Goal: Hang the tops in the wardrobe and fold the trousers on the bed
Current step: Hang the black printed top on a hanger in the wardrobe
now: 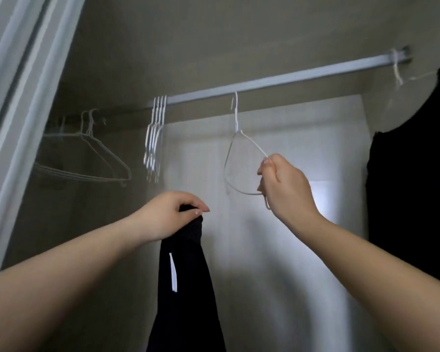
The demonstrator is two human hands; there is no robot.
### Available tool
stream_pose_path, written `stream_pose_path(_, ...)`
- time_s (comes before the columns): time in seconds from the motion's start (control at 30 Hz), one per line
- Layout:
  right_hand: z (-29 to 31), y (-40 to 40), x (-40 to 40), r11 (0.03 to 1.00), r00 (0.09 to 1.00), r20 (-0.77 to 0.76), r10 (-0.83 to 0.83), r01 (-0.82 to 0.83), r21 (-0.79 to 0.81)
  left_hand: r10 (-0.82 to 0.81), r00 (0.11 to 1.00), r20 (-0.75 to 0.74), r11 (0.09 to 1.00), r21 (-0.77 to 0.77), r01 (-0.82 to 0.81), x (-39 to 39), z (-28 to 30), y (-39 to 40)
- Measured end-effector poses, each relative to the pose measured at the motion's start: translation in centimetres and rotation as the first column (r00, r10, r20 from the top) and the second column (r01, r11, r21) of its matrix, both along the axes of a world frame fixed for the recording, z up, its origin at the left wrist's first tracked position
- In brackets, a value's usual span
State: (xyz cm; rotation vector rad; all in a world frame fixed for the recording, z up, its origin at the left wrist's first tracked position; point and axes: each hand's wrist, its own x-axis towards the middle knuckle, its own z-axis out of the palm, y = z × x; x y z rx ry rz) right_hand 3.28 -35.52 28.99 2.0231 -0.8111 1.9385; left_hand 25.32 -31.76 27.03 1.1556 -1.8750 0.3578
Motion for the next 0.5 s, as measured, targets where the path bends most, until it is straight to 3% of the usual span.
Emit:
stream_pose_path(0.1,-3.5,-0.1,-2.4,0.988,0.985,-0.091,-0.149,0.153,0.038,0.156,0.929,0.336,0.988,-0.039,-0.152,-0.7,-0.9,-1.5)
stream_pose_path(0.23,-7.9,-0.8,-4.6,0.958,0.951,-0.185,-0.247,0.269,0.103,0.273,0.754,0.598,0.954,-0.069,-0.291,-1.2,-3.5,-4.0)
stream_pose_path(0.33,-10.3,-0.9,-6.0,0.952,0.949,-0.201,-0.244,0.274,0.134,0.347,0.620,0.703,0.907,-0.084,-0.413,-1.1,-5.2,-5.6)
stream_pose_path(0.5,-13.5,-0.6,-7.6,0.945,0.960,-0.205,-0.192,0.237,0.225,0.410,0.584,0.701,0.824,-0.011,-0.566,-0.8,-8.5,-7.5)
